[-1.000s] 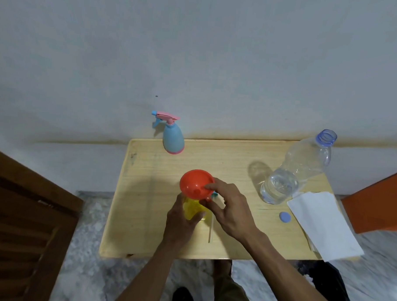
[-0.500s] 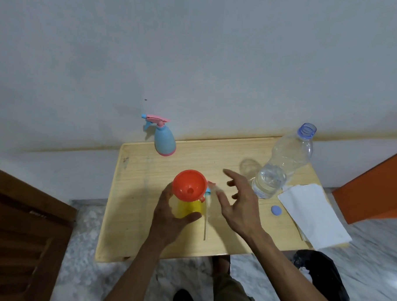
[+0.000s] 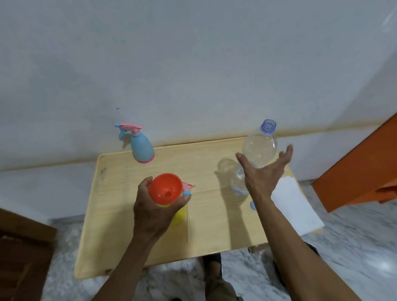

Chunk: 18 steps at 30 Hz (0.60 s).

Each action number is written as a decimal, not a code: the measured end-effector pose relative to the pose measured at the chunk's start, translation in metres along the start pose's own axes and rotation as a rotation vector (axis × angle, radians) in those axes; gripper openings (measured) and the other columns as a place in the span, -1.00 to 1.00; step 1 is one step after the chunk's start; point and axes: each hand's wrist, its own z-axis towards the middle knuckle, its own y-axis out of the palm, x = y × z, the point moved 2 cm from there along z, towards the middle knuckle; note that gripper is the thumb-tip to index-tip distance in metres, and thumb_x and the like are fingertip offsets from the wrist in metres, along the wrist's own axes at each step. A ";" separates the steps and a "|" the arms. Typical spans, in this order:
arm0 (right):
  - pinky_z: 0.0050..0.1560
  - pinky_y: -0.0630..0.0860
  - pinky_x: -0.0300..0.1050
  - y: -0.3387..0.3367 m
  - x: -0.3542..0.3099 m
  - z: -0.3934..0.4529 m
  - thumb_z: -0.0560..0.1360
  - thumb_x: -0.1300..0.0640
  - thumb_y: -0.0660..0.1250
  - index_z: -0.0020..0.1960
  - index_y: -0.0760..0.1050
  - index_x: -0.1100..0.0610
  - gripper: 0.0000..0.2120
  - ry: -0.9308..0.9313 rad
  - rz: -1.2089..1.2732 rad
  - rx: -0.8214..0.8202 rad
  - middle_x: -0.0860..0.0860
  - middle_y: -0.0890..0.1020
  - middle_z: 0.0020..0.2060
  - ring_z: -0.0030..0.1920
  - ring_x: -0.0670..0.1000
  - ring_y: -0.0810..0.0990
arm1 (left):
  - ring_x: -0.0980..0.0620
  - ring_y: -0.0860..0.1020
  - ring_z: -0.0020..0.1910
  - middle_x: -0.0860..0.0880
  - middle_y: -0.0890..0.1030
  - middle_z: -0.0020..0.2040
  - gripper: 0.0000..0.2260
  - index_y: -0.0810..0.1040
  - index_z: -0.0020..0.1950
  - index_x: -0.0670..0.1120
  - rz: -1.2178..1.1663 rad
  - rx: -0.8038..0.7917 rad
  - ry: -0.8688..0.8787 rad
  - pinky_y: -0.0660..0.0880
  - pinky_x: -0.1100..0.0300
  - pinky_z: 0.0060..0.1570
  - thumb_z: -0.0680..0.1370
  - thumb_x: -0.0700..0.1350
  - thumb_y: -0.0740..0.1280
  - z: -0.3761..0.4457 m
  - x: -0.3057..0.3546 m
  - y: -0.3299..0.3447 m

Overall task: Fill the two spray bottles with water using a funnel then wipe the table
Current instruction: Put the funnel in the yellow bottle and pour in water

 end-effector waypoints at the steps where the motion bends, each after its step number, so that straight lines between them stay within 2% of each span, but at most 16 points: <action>1: 0.38 0.29 -0.07 0.003 0.002 0.002 0.20 -0.19 0.68 0.61 -0.08 -0.10 0.25 0.009 0.021 -0.047 0.00 0.25 0.57 0.53 0.04 0.28 | -0.04 0.53 0.11 0.02 0.50 0.23 -0.07 0.34 0.42 0.00 0.011 0.034 -0.003 0.53 0.04 0.10 0.17 0.21 0.66 0.000 0.001 0.002; 4: 0.27 0.36 -0.13 0.008 0.009 0.004 0.23 -0.16 0.68 0.57 -0.02 -0.15 0.16 0.006 0.063 -0.105 0.00 0.39 0.50 0.44 0.02 0.42 | -0.06 0.53 0.11 -0.02 0.52 0.24 -0.13 0.36 0.41 -0.03 0.029 0.080 -0.005 0.52 0.05 0.07 0.22 0.14 0.66 0.000 0.001 0.005; 8: 0.15 0.42 -0.15 0.011 0.011 0.006 0.34 -0.10 0.63 0.54 0.06 -0.09 0.00 -0.002 0.077 -0.112 0.05 0.56 0.29 0.19 -0.04 0.53 | -0.07 0.54 0.17 -0.05 0.55 0.29 -0.14 0.40 0.42 -0.03 0.069 0.068 0.018 0.45 0.16 0.05 0.22 0.14 0.66 0.003 -0.002 0.007; 11: 0.19 0.48 -0.11 0.010 0.011 0.005 0.35 -0.10 0.62 0.53 0.09 -0.08 -0.04 -0.063 0.078 -0.154 0.06 0.56 0.25 0.21 -0.01 0.54 | -0.09 0.54 0.20 -0.07 0.55 0.30 -0.13 0.40 0.43 -0.06 0.089 0.080 0.024 0.47 0.14 0.11 0.22 0.12 0.67 0.005 -0.002 0.007; 15: 0.04 0.35 -0.54 0.004 -0.005 -0.003 0.33 -0.09 0.64 0.51 0.11 -0.08 -0.05 -0.184 0.064 -0.211 0.04 0.52 0.32 0.20 -0.02 0.55 | -0.10 0.53 0.23 -0.08 0.52 0.33 -0.13 0.37 0.46 -0.07 0.096 0.064 0.011 0.52 0.04 0.18 0.25 0.08 0.66 0.008 -0.003 0.006; 17: 0.00 0.32 -0.61 -0.002 -0.021 -0.007 0.31 -0.09 0.65 0.52 0.13 -0.03 -0.02 -0.269 0.083 -0.224 -0.04 0.56 0.24 0.11 -0.18 0.58 | -0.08 0.52 0.23 -0.06 0.52 0.33 -0.14 0.36 0.47 -0.06 0.097 0.043 0.021 0.53 0.05 0.14 0.26 0.08 0.65 0.010 -0.003 0.006; 18: 0.00 0.35 -0.60 -0.004 -0.029 -0.008 0.30 -0.06 0.67 0.53 0.14 0.02 -0.01 -0.306 0.094 -0.243 -0.18 0.57 0.17 0.05 -0.31 0.57 | -0.06 0.52 0.20 -0.05 0.52 0.32 -0.15 0.37 0.47 -0.05 0.099 0.034 0.026 0.53 0.07 0.11 0.27 0.09 0.65 0.010 -0.003 0.006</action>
